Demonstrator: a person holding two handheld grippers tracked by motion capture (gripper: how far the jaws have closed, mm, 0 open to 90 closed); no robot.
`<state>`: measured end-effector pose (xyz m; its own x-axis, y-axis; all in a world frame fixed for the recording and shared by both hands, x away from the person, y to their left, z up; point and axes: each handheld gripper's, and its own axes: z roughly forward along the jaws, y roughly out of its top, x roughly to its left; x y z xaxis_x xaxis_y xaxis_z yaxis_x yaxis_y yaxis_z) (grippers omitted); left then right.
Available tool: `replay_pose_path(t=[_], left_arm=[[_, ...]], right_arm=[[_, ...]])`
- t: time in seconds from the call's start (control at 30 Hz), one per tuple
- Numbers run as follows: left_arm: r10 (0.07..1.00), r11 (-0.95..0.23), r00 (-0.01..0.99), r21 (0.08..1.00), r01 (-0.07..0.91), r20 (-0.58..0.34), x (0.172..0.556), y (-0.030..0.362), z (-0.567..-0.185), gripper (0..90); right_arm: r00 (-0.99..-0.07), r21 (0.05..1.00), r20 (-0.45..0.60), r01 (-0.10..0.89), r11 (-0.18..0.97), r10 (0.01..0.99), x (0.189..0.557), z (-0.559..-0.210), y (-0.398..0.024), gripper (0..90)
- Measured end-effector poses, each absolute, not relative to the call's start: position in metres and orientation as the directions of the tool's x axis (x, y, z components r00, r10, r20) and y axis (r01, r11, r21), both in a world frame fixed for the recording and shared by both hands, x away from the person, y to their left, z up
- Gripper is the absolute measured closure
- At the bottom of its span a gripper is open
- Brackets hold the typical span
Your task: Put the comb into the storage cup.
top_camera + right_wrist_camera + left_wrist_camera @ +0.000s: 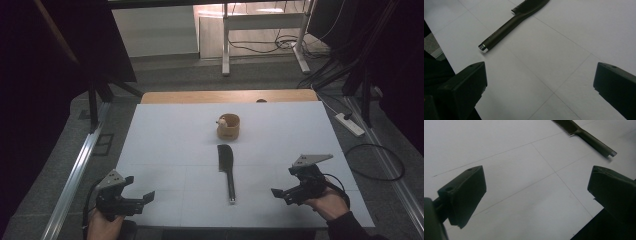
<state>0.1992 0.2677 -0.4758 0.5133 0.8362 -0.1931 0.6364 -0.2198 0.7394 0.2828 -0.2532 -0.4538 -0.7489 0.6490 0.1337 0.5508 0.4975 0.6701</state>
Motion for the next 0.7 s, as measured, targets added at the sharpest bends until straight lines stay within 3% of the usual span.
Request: replay_pose_path(t=[0.7], left_arm=[[0.834, -0.225, 0.517, 0.739, 0.635, -0.191, 0.199, 0.267, -0.476, 2.7]], right_arm=[[-0.790, 0.672, 0.116, 0.509, 0.538, 0.602, 0.291, -0.455, -0.226, 0.0]])
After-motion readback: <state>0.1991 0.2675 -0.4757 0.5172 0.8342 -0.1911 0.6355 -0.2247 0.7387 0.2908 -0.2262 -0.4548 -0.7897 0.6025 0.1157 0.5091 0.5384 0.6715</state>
